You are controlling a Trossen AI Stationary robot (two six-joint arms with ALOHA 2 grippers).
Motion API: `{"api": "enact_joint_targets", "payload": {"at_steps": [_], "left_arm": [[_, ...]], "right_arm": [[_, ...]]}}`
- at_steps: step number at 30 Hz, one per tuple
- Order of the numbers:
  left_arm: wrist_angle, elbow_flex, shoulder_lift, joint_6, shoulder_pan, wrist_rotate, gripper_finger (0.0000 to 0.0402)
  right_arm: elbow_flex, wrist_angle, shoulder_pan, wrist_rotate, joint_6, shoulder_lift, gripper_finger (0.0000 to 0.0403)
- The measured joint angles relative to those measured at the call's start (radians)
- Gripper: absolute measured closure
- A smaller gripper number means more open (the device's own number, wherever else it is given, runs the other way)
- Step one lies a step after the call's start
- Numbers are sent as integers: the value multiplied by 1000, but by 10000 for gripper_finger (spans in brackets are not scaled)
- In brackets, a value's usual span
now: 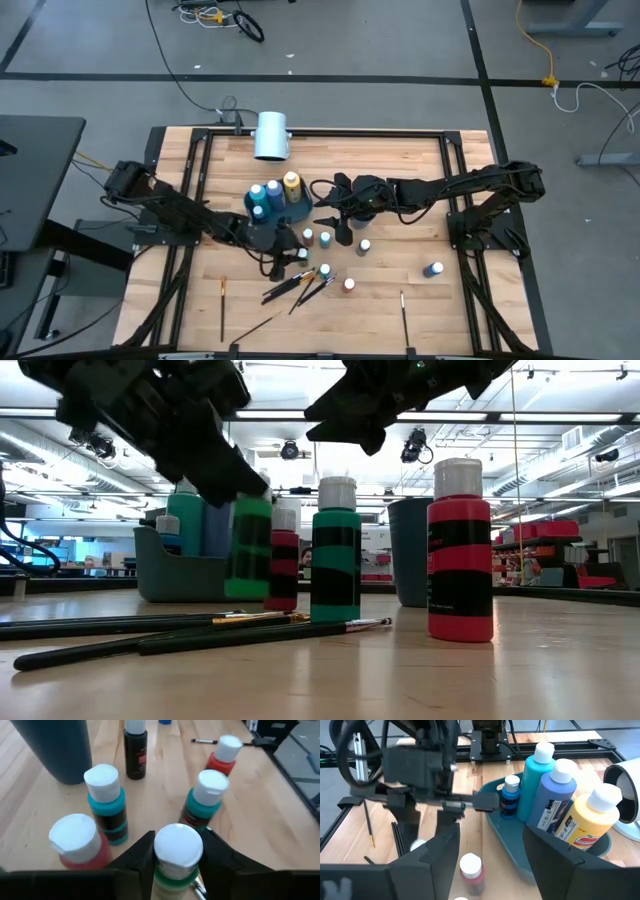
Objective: Pick & Place Paint Supplies
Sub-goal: Put the small light green paint bottle into the blue bin
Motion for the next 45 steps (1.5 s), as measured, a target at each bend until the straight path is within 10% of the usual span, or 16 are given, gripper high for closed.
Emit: {"api": "enact_joint_targets", "payload": {"at_steps": [6, 11, 22, 45], "left_arm": [[-234, 0, -191, -80, -68, -163, 274], [-444, 0, -325, -158, -144, -495, 268], [-563, 0, -244, -302, -142, -774, 270], [-624, 0, -93, -459, -47, -765, 255]], "right_arm": [[0, 0, 0, 0, 0, 0, 181], [0, 1, 0, 0, 0, 0, 181], [0, 8, 0, 3, 0, 0, 181], [0, 7, 0, 0, 0, 0, 181]]}}
